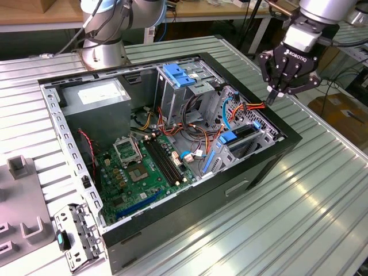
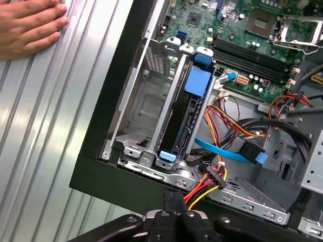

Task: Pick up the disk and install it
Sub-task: 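Insert the first disk wire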

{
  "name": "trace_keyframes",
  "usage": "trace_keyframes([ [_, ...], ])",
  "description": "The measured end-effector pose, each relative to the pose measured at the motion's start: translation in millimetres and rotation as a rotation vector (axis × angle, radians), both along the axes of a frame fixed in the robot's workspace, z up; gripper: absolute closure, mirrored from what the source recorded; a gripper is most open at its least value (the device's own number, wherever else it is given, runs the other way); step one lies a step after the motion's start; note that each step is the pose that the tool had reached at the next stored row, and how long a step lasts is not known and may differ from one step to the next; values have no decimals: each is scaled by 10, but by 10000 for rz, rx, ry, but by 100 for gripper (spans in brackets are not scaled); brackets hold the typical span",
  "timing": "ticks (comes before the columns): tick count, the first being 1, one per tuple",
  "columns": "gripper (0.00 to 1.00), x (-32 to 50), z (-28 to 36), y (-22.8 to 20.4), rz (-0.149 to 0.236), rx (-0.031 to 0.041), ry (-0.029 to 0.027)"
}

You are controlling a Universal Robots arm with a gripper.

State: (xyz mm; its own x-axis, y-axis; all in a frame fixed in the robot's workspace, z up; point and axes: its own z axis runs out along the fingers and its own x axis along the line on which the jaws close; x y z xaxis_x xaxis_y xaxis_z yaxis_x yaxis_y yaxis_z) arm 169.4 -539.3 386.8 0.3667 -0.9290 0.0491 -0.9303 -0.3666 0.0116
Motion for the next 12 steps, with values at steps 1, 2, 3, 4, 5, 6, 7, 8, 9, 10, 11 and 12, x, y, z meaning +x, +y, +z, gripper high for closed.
trace_keyframes([
  [1, 89, 0, -4, 0, 305, -1, 0],
  [2, 89, 0, -6, 0, 489, -1, 0],
  [3, 89, 0, -8, 0, 675, 0, 0],
  [4, 89, 0, -10, 0, 1008, -1, 0],
  [5, 89, 1, -12, 0, 1196, -1, 0],
  [6, 89, 2, -13, 0, 1357, 0, 0],
  [7, 89, 14, -15, 0, 1532, 2, 1],
  [8, 83, 29, -15, 4, 1611, 2, 0],
  [9, 83, 39, -16, 9, 1652, 2, 0],
  [10, 76, 50, -15, 17, 1694, 0, 0],
  [11, 76, 56, -17, 23, 1746, 1, 0],
  [12, 75, 57, -18, 23, 1899, 1, 0],
])
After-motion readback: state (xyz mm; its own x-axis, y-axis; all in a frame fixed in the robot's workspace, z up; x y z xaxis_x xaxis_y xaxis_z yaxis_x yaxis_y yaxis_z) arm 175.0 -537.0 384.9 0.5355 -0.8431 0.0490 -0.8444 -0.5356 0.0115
